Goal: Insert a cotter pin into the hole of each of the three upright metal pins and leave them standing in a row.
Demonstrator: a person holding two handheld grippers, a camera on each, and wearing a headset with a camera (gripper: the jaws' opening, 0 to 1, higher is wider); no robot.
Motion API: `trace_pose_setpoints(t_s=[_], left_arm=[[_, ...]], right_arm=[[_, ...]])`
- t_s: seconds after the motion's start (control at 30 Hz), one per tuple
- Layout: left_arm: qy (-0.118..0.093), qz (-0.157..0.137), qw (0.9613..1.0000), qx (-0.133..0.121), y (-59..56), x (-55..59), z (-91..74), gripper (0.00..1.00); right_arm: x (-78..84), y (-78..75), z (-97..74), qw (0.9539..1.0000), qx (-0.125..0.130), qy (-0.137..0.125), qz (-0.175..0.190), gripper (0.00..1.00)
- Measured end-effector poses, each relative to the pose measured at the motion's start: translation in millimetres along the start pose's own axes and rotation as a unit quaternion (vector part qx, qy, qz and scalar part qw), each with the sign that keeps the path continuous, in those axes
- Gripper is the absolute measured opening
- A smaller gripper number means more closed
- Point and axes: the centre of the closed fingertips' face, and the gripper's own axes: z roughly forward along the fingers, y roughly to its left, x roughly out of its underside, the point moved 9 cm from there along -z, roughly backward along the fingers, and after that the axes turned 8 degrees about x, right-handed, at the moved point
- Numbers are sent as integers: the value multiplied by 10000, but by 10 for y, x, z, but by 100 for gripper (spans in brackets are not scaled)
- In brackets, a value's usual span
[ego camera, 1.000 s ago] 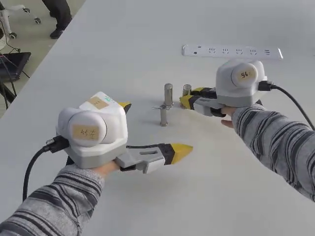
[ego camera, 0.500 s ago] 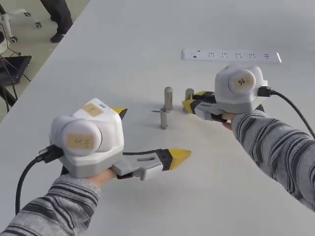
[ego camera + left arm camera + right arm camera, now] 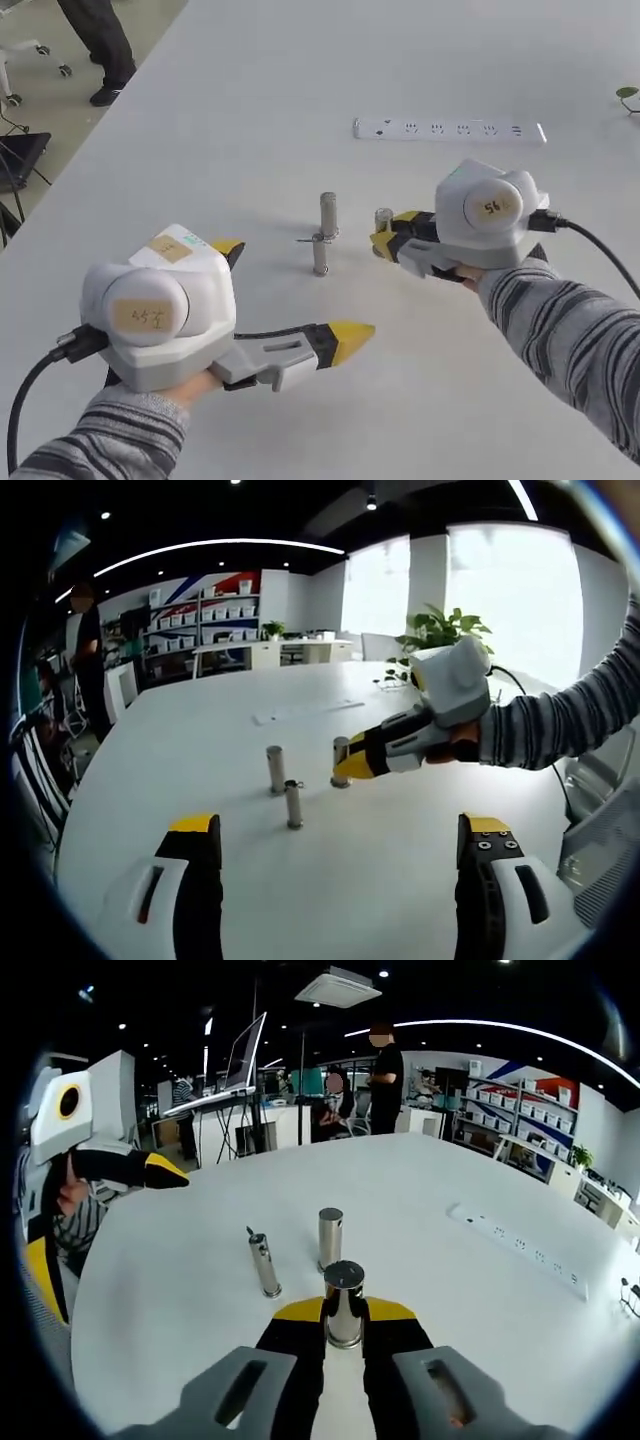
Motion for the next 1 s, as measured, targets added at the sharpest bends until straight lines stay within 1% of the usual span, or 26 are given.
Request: trace_pose_setpoints(t_s=[0.1,0.17,0.3,0.37,0.47,0.53,0.67,0.87,0.93,0.97,1.0], left_arm=[[-6,-44,10000,-16,-35,26,-39,97],[-3,-57,10000,-27,-61,36,-61,95],[36,-22,10000,-58,-94,45,-102,95],[16,-29,10000,-57,-107,39,-118,95],[5,-51,10000,-40,-110,22,-121,95],[-6,-37,10000,-39,-109,7,-121,95],[3,0,10000,-23,-103,-11,-120,95],[67,-31,10000,42,-123,17,-110,94],[93,-41,9999,60,-129,26,-105,94],[100,-44,9999,55,-132,30,-105,94],[97,-45,9999,57,-132,30,-103,94]], right_arm=[[49,92,-115,10000,22,18,80,8],[81,137,-160,9999,35,36,90,8],[165,215,-237,9999,28,88,140,8],[197,239,-258,9997,23,112,205,8],[250,288,-294,9997,12,145,207,8],[272,307,-313,9995,21,148,268,8],[309,329,-317,9995,3,181,269,8],[342,339,-301,9993,-36,147,332,8],[346,348,-302,9996,-58,184,215,8],[347,354,-304,9997,-68,161,160,8],[351,348,-302,9996,-92,154,206,8]])
